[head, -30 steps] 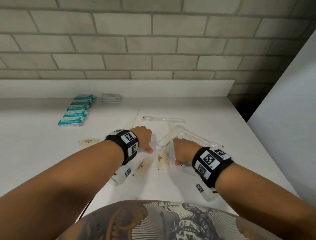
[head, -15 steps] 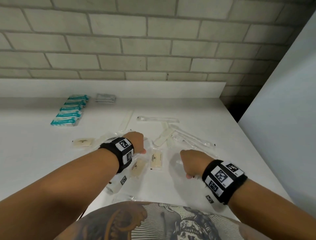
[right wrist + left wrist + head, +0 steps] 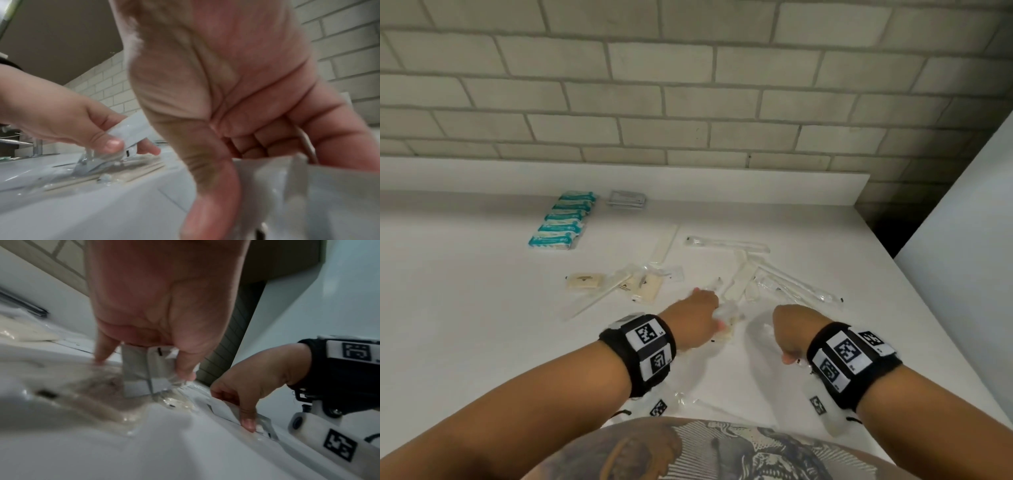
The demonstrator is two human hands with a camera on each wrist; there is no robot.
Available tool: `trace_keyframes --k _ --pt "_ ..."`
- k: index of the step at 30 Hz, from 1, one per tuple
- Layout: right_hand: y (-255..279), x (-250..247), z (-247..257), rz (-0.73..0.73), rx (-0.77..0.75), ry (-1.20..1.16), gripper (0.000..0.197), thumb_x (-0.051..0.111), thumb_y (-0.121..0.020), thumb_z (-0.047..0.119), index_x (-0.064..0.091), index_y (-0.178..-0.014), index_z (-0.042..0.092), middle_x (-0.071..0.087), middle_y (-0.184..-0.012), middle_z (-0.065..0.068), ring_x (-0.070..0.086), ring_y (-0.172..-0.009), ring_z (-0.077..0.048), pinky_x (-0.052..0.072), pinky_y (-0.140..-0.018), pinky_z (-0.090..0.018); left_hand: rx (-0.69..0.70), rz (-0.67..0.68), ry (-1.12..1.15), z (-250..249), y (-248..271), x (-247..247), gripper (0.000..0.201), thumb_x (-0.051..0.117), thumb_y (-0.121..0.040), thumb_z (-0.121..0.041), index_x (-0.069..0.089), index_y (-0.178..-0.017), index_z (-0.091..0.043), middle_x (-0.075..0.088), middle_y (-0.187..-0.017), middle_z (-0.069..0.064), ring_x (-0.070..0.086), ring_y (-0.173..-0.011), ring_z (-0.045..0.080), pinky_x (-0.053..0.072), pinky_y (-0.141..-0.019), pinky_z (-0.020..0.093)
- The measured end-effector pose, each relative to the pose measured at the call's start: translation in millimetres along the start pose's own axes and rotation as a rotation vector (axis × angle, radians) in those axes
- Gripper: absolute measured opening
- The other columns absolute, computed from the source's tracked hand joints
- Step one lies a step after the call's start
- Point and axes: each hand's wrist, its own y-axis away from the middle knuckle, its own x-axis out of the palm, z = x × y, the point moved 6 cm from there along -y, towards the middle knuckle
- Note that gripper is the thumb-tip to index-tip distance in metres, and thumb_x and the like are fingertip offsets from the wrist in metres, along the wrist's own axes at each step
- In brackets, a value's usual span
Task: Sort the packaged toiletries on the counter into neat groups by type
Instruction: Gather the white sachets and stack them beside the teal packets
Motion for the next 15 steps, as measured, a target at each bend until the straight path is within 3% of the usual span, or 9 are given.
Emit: trace_keyframes --k 3,5,8,11,15 --pt "-2 -9 6 -0.075 -0.041 0.021 0.038 0.060 -0.091 0.023 0.057 -0.122 0.002 0.065 -0.118 -0.007 0.064 -0.105 -0.022 0.047 -0.081 -0.026 0.059 -0.046 0.054 0 2 -8 0.047 0.046 -0.096 -0.037 0.041 -0.136 -0.011 0.037 -0.143 0.004 0.052 -0.113 0.024 0.044 -0.094 0.037" --pt "-5 -19 6 -0.145 -0.025 -0.111 0.034 0.061 -0.090 0.019 0.057 -0.120 0.005 0.064 -0.118 -0.007 0.063 -0.104 -0.023 0.047 -0.080 -0.027 0.013 -0.126 0.036 14 2 -23 0.045 0.045 -0.097 -0.034 0.042 -0.133 -0.008 0.039 -0.140 0.006 0.052 -0.112 0.025 0.043 -0.093 0.036" --pt "-5 -44 13 -0.311 -0.044 -0.320 0.033 0.055 -0.089 0.014 0.054 -0.122 0.011 0.057 -0.120 -0.005 0.059 -0.105 -0.024 0.044 -0.075 -0.027 -0.122 -0.201 -0.125 51 6 -45 0.044 0.042 -0.099 -0.034 0.041 -0.134 -0.008 0.044 -0.139 0.009 0.049 -0.122 0.028 0.041 -0.100 0.039" --pt "-8 -78 34 -0.464 -0.140 -0.393 0.033 0.053 -0.089 0.015 0.051 -0.122 0.015 0.045 -0.107 -0.004 0.054 -0.103 -0.026 0.042 -0.074 -0.031 -0.189 -0.106 -0.202 82 18 -50 0.043 0.042 -0.098 -0.036 0.041 -0.134 -0.011 0.049 -0.137 0.009 0.050 -0.122 0.027 0.041 -0.099 0.036" --pt "-25 -116 64 -0.522 -0.268 -0.444 0.037 0.054 -0.092 0.018 0.048 -0.129 0.016 0.042 -0.120 -0.008 0.047 -0.098 -0.023 0.042 -0.077 -0.031 -0.116 -0.068 -0.113 96 39 -52 0.044 0.045 -0.097 -0.040 0.044 -0.131 -0.012 0.052 -0.135 0.007 0.050 -0.120 0.025 0.038 -0.092 0.032"
